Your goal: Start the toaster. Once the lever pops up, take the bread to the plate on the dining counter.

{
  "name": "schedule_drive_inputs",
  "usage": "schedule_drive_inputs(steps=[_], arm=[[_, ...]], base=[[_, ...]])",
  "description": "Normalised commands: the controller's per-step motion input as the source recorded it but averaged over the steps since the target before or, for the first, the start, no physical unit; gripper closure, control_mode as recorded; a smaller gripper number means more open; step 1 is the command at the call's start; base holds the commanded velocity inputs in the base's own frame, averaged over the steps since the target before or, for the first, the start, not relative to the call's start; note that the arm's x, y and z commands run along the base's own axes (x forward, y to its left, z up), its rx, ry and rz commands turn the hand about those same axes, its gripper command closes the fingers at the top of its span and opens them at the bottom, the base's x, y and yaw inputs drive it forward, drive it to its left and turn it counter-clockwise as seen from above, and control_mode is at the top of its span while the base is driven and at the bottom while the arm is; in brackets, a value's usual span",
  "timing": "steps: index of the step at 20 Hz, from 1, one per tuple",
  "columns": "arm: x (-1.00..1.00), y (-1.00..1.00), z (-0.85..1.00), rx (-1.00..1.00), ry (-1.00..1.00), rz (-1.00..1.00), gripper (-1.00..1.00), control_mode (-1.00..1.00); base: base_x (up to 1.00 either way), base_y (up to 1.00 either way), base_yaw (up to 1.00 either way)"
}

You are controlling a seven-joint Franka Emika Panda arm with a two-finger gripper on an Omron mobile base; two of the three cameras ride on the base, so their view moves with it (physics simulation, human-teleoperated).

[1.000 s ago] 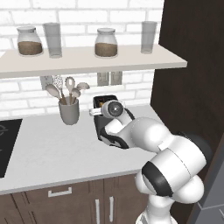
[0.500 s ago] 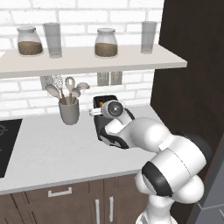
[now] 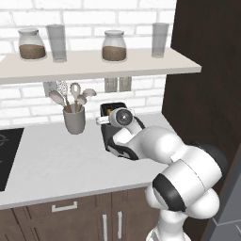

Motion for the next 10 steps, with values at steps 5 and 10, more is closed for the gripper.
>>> schedule_drive_inputs(steps=[5, 10], arm=[[0.00, 0.00, 0.00, 0.00, 0.00, 0.00, -1.00, -1.00], [0.00, 0.00, 0.00, 0.00, 0.00, 0.00, -1.00, -1.00]], base=[[0.00, 0.00, 0.00], [0.00, 0.00, 0.00]])
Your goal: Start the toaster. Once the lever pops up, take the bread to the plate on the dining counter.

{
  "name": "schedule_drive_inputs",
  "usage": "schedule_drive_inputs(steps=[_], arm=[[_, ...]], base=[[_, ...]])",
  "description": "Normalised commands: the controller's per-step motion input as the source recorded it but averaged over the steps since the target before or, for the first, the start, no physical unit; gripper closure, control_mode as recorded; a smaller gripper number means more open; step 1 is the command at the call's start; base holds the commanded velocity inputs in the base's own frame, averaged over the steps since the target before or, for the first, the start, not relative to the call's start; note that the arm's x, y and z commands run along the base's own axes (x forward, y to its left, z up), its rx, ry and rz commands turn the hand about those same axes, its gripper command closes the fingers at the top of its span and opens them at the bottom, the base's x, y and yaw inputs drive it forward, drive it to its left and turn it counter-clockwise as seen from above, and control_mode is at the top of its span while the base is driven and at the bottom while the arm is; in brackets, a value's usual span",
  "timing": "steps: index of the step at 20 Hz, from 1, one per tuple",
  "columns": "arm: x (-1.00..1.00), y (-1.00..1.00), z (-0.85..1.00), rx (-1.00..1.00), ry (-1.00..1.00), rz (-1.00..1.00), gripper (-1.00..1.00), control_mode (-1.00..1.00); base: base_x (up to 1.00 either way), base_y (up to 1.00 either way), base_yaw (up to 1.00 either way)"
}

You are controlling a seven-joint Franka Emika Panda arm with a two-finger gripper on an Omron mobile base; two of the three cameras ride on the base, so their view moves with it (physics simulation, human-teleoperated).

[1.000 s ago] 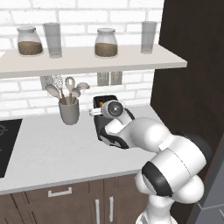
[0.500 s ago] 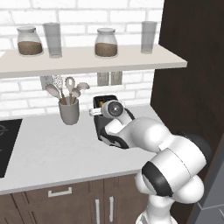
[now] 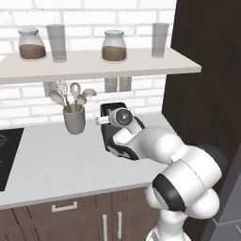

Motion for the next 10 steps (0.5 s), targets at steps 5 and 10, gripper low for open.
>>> schedule_drive_inputs(steps=[5, 10], arm=[[0.00, 0.00, 0.00, 0.00, 0.00, 0.00, -1.00, -1.00], [0.00, 0.00, 0.00, 0.00, 0.00, 0.00, -1.00, -1.00]], base=[[0.00, 0.00, 0.00], [0.00, 0.00, 0.00]])
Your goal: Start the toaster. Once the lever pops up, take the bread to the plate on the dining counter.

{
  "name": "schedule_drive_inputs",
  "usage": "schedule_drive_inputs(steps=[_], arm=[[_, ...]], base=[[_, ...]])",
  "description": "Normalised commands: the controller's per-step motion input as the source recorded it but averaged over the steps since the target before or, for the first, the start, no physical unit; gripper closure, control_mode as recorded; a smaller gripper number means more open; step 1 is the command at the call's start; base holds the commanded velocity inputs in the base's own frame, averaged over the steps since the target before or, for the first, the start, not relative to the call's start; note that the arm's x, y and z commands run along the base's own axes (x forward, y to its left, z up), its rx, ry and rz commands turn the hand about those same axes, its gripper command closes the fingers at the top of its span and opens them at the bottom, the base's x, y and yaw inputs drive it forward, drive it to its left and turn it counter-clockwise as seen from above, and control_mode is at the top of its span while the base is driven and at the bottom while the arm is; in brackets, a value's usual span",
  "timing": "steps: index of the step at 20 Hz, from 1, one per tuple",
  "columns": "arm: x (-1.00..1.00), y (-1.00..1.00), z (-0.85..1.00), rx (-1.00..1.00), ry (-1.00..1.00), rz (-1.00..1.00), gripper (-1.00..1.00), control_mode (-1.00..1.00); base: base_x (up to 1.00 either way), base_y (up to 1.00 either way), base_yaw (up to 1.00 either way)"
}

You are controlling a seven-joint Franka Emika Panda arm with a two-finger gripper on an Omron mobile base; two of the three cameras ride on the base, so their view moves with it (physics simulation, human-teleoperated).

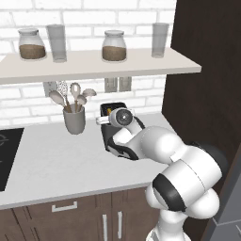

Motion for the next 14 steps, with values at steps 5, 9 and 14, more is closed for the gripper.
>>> schedule_drive_inputs(steps=[5, 9, 14], arm=[[0.00, 0.00, 0.00, 0.00, 0.00, 0.00, -1.00, -1.00], [0.00, 0.00, 0.00, 0.00, 0.00, 0.00, -1.00, -1.00], [0.00, 0.00, 0.00, 0.00, 0.00, 0.00, -1.00, -1.00]], base=[[0.00, 0.00, 0.00], [0.00, 0.00, 0.00], [0.00, 0.00, 0.00]])
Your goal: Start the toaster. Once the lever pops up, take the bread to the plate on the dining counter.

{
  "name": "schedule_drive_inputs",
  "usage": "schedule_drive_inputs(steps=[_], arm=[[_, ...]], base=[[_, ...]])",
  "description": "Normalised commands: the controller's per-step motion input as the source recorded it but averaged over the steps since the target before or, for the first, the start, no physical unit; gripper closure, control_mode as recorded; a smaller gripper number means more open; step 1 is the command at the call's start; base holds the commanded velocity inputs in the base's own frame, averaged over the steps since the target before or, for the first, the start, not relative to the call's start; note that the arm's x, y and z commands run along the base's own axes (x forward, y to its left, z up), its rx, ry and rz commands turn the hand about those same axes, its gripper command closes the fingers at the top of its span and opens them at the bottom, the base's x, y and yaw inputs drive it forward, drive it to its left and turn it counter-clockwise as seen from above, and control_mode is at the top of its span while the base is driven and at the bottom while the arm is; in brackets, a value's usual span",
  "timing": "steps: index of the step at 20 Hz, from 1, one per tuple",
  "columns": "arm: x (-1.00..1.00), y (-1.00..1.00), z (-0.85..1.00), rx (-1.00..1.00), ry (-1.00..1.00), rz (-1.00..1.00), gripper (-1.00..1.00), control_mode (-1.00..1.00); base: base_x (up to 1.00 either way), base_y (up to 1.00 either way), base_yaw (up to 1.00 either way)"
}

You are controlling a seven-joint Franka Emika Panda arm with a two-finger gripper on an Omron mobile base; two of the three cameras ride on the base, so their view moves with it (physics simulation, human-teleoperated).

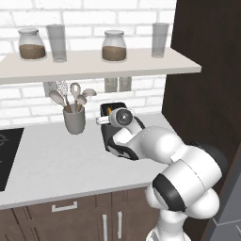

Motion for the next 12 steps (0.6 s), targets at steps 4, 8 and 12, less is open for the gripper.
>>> schedule_drive_inputs(steps=[4, 8, 12], arm=[[0.00, 0.00, 0.00, 0.00, 0.00, 0.00, -1.00, -1.00], [0.00, 0.00, 0.00, 0.00, 0.00, 0.00, -1.00, -1.00], [0.00, 0.00, 0.00, 0.00, 0.00, 0.00, -1.00, -1.00]], base=[[0.00, 0.00, 0.00], [0.00, 0.00, 0.00], [0.00, 0.00, 0.00]])
